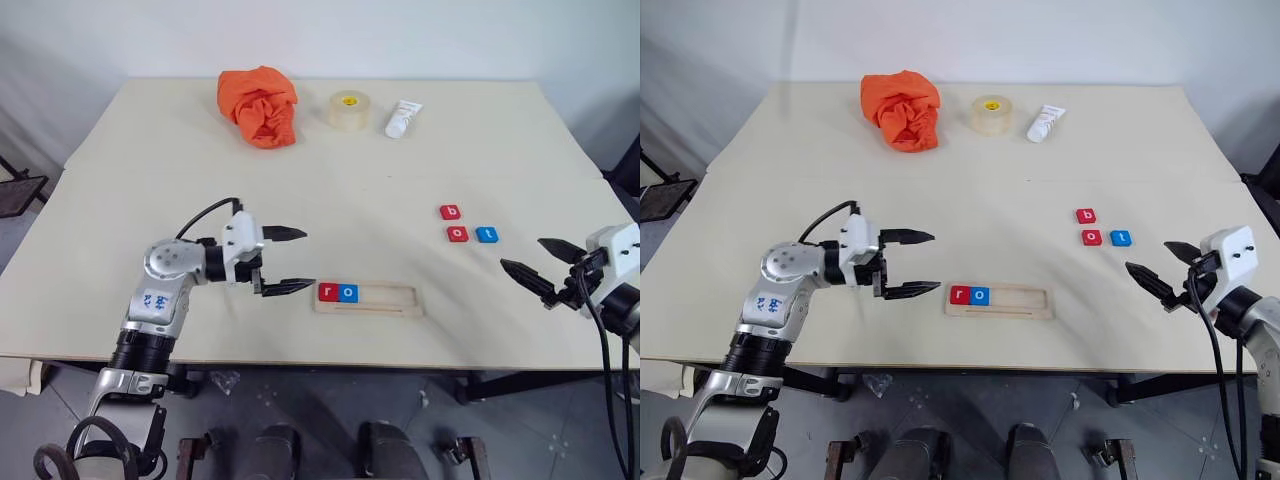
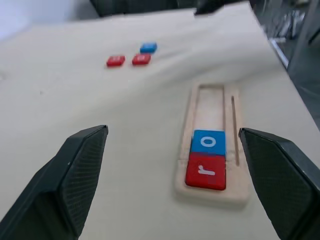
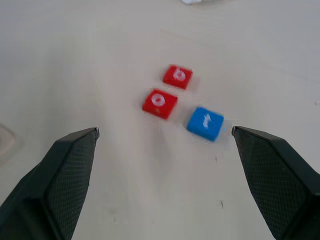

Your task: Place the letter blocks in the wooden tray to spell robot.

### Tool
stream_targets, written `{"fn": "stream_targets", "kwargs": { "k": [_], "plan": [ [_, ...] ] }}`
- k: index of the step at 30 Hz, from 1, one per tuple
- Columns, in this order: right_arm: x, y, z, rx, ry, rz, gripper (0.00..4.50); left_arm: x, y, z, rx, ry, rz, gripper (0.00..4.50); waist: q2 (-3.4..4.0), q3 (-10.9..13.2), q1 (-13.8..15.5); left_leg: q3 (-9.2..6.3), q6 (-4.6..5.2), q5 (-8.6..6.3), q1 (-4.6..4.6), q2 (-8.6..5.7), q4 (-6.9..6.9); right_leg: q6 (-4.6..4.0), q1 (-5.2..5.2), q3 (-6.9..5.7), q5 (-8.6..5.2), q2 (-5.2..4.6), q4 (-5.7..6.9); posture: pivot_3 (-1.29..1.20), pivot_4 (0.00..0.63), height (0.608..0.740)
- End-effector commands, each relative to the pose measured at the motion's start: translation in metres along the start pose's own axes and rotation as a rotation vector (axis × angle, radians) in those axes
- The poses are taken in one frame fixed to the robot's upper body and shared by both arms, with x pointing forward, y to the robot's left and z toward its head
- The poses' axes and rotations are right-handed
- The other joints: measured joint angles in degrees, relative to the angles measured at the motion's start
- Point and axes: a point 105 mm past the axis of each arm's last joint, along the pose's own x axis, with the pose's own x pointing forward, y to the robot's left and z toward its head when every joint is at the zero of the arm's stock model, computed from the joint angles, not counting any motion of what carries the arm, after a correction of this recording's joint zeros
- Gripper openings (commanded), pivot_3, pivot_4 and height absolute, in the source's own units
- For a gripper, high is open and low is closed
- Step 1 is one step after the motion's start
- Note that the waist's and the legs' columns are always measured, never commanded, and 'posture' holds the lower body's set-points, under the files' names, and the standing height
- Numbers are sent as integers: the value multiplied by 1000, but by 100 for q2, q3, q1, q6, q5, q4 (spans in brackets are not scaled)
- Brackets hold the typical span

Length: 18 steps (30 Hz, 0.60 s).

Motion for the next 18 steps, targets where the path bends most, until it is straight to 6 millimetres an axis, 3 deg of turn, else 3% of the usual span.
{"fn": "stream_targets", "kwargs": {
  "k": [1, 6, 18],
  "plan": [
    [-6, -11, 8, -42, 16, -65, 4500, -9, -6, -2, 43, -45, -10, 4448, 0, 0, -7, 0, 0, 0, 0, 0, 1, 0, 0, 0, 0, 1, 0, 0, 150, 740],
    [-13, -7, 10, -23, 21, -47, 4500, -14, -15, -17, 68, -18, -67, 4448, 1, -1, 19, 8, 5, 6, 3, -1, 5, 0, 1, 7, 0, -1, 3, 0, 150, 740],
    [-20, -7, 21, -41, -29, -75, 4500, -18, -7, -26, 42, -32, -92, 4448, 1, 0, 20, 9, 7, 5, 5, -3, 5, 1, 2, 7, 1, 0, 7, 0, 150, 740]
  ]
}}
